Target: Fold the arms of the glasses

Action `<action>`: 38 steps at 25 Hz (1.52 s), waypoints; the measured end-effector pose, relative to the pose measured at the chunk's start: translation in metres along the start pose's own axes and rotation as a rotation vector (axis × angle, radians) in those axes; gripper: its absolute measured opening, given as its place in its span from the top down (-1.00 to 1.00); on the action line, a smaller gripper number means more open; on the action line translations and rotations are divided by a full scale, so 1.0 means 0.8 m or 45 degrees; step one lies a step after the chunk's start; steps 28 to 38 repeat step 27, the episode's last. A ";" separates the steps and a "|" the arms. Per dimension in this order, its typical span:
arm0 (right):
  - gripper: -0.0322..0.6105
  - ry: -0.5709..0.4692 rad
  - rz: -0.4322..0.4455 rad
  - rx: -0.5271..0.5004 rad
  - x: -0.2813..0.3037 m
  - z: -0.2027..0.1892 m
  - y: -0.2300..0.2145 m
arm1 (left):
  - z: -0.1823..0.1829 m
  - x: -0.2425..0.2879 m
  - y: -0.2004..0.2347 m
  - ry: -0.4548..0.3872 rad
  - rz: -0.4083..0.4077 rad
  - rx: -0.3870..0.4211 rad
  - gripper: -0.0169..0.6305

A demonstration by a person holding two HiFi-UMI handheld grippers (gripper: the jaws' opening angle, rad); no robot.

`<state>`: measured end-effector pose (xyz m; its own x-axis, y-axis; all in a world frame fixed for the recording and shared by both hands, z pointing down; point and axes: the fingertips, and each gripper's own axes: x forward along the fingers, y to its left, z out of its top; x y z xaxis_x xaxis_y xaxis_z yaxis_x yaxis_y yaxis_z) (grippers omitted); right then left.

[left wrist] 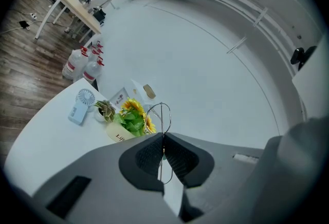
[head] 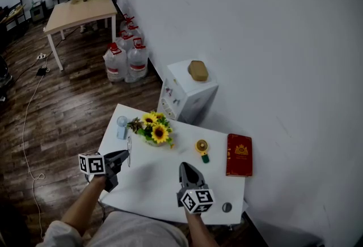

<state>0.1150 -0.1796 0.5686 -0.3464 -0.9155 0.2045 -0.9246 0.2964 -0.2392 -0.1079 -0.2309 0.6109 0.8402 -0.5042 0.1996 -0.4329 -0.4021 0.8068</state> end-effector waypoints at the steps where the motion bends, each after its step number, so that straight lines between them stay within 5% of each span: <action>1: 0.89 0.001 -0.004 0.003 0.000 -0.001 -0.001 | -0.002 0.001 0.000 0.004 -0.003 -0.003 0.92; 38: 0.91 0.022 -0.014 0.015 0.000 -0.010 0.002 | -0.020 0.010 -0.008 0.032 -0.033 -0.019 0.92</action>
